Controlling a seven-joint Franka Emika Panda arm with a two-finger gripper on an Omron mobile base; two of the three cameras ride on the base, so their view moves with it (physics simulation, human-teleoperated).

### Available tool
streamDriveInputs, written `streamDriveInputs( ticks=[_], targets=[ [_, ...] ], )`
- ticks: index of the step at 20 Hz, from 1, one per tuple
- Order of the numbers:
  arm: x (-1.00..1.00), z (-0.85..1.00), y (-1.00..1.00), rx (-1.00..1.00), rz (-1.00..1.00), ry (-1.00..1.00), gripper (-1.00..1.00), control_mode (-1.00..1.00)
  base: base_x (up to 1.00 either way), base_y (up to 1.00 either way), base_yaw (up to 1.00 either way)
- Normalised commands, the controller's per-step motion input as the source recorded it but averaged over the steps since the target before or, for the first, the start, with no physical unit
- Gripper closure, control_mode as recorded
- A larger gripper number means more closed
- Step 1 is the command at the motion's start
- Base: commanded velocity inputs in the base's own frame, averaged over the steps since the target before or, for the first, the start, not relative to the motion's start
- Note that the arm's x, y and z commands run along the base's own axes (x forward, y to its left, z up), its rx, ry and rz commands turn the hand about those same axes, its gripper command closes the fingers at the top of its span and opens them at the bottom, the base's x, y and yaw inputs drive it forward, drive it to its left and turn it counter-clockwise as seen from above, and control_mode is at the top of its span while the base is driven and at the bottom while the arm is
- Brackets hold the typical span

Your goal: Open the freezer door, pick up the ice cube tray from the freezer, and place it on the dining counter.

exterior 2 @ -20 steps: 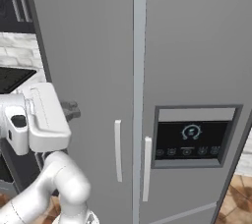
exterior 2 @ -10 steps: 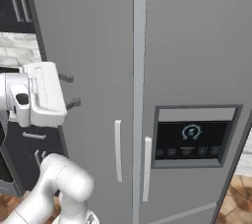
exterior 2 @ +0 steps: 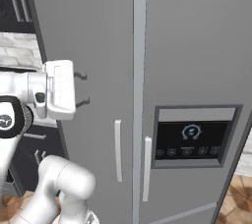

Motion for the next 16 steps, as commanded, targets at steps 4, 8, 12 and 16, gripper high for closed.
streamDriveInputs(
  ticks=[4,8,12,16],
  targets=[
    [0.32,-0.28,-0.13,-0.02,-0.16,-0.12,-1.0,-1.0,0.0,0.0,0.0],
    [0.27,-0.07,-0.13,-0.01,-0.16,-0.02,-1.0,-1.0,0.0,0.0,0.0],
    [0.22,0.01,-0.17,0.0,-0.08,0.01,-1.0,-1.0,0.0,0.0,0.0],
    [0.13,0.07,-0.24,0.0,0.0,0.06,-1.0,-1.0,0.0,0.0,0.0]
  ],
)
